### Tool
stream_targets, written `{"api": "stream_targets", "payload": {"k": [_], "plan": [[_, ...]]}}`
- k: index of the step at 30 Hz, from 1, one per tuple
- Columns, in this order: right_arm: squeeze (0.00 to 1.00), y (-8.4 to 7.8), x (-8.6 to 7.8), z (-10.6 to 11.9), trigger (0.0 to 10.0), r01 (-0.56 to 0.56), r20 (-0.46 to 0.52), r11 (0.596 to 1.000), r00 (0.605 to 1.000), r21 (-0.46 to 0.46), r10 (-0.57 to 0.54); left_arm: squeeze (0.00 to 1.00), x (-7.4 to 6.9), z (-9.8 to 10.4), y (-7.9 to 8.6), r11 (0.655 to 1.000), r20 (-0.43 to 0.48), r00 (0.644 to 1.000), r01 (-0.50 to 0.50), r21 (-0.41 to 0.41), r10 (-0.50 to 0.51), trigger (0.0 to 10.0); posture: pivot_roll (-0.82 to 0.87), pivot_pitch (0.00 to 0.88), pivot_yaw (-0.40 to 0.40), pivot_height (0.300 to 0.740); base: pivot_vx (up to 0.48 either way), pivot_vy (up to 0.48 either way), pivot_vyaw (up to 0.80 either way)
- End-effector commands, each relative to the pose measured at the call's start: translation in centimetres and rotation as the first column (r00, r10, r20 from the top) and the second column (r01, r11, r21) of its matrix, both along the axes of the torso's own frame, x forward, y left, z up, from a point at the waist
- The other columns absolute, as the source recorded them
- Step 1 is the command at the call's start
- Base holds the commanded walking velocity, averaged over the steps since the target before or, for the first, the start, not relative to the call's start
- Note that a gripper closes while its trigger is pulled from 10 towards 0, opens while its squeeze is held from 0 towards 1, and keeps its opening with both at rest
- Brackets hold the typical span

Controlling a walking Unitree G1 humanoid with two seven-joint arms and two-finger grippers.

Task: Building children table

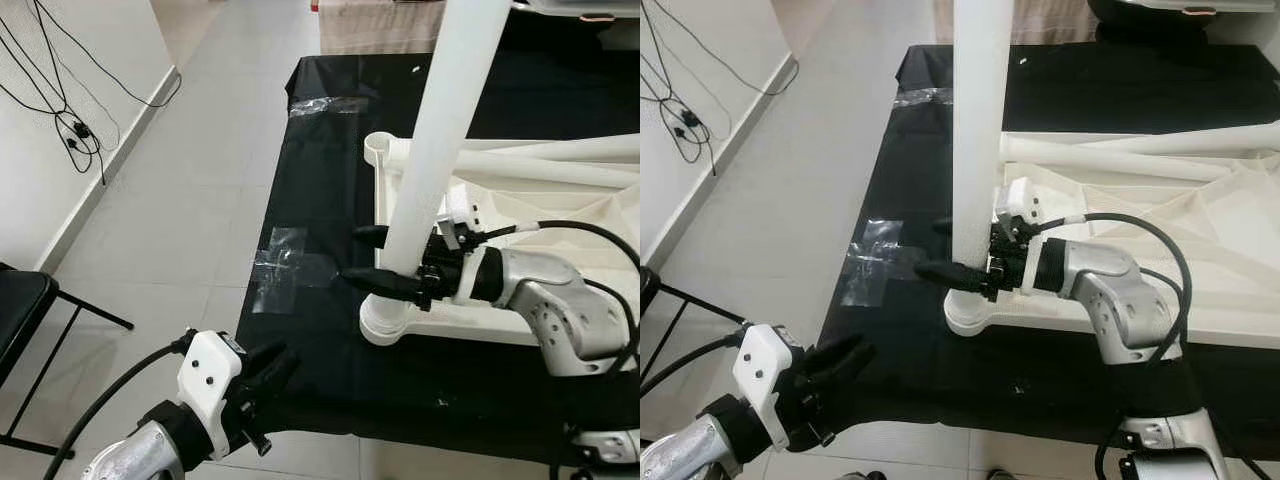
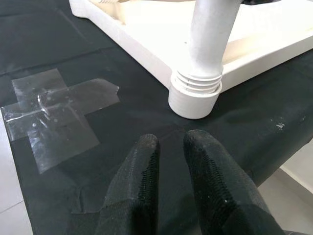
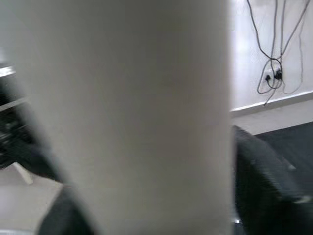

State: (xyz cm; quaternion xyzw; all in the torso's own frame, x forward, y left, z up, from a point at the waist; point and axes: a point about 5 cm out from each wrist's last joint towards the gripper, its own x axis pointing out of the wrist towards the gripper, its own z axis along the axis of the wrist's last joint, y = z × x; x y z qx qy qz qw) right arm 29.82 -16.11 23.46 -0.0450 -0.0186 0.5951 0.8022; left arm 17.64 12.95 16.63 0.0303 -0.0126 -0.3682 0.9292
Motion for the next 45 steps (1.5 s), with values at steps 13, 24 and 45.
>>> {"api": "stream_targets", "payload": {"k": [13, 24, 45], "plan": [[0.0, 0.8, -1.5, -4.6, 0.0, 0.465, 0.044, 0.875, 0.885, -0.133, -0.464, 0.0, 0.2, -0.3, 0.4, 1.0, -0.008, 1.0, 0.002, 0.029, -0.002, 10.0, 0.07, 0.206, 0.023, 0.74, 0.0, 0.0, 0.0], [0.0, 5.0, -4.9, -6.8, 0.0, 0.788, 0.097, 0.603, 0.615, -0.129, -0.783, 0.0, 0.3, -0.7, -0.4, 0.999, -0.017, 0.999, 0.044, 0.021, -0.044, 10.0, 0.05, 0.17, 0.034, 0.74, 0.0, 0.0, 0.0], [0.0, 2.1, -2.1, -1.0, 10.0, 0.193, 0.017, 0.98, 0.981, 0.042, -0.193, 0.0, -0.1, -0.8, -0.3, 0.999, -0.024, 0.999, 0.03, 0.018, -0.03, 10.0, 0.07, 0.189, 0.027, 0.74, 0.0, 0.0, 0.0]]}}
